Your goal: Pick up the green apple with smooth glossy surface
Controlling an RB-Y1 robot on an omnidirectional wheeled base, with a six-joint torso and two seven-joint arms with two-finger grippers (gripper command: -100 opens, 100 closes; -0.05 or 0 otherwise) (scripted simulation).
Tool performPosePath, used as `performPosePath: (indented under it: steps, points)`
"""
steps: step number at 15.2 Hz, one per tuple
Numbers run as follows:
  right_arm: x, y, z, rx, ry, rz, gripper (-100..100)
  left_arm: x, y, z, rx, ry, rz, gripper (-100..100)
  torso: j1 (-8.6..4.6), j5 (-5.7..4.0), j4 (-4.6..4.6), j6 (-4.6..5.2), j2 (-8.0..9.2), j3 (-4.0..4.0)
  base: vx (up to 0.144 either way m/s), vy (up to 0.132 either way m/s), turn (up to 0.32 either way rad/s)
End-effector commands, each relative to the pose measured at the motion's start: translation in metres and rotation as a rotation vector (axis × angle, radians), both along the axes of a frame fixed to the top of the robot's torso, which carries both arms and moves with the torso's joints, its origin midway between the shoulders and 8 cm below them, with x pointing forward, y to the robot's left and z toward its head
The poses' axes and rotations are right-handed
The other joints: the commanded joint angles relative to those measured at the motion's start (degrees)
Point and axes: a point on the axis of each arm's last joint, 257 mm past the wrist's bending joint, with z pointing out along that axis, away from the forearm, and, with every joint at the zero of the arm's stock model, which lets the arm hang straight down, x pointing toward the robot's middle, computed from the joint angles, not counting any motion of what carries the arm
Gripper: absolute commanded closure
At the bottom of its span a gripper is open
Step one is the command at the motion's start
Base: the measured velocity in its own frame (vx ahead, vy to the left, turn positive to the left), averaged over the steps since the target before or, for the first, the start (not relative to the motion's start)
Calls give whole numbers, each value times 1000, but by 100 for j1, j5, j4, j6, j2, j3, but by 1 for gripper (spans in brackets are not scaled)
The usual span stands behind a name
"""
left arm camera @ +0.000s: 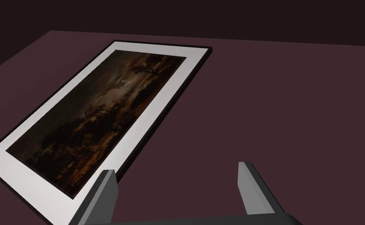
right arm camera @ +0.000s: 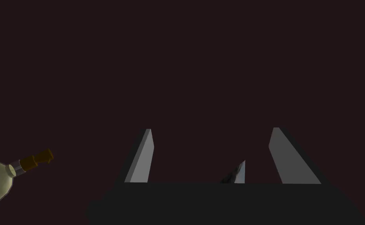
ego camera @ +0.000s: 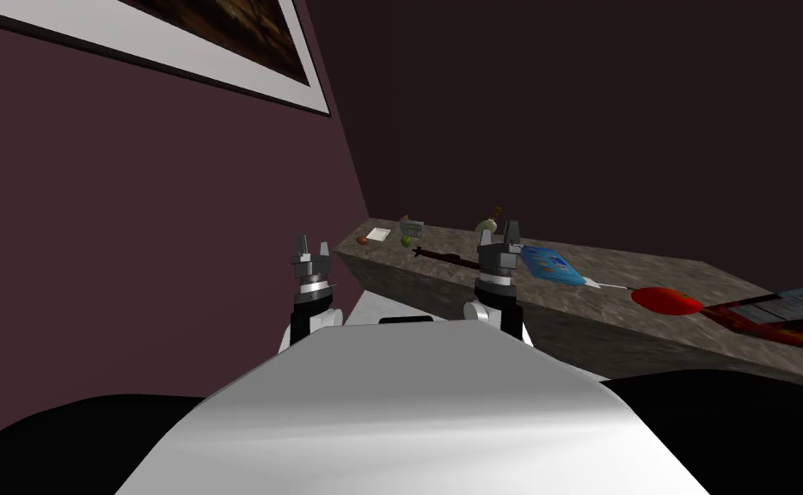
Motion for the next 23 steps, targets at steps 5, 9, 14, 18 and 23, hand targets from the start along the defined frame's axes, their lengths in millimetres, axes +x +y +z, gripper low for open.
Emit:
performPosePath:
  steps: [5,9,14,18,23]
  points:
    - [7,15,-10,-97,38,51,-100,0,0,0,0,0,0,0,11,2,-1,-2,-6,-3,12,27,67]
    - [13,27,-22,-175,72,90,-100,0,0,0,0,0,0,0,18,4,-2,-2,-9,-5,19,44,86]
    - [21,44,-49,-300,135,149,-100,0,0,0,0,0,0,0,20,5,-3,-2,-11,-7,26,52,126]
    - [23,52,-62,-375,165,184,-100,0,0,0,0,0,0,0,26,6,-4,-2,-15,-9,33,59,109]
    - [25,62,-89,-495,220,235,-100,0,0,0,0,0,0,0,22,5,-4,-2,-17,-10,34,52,132]
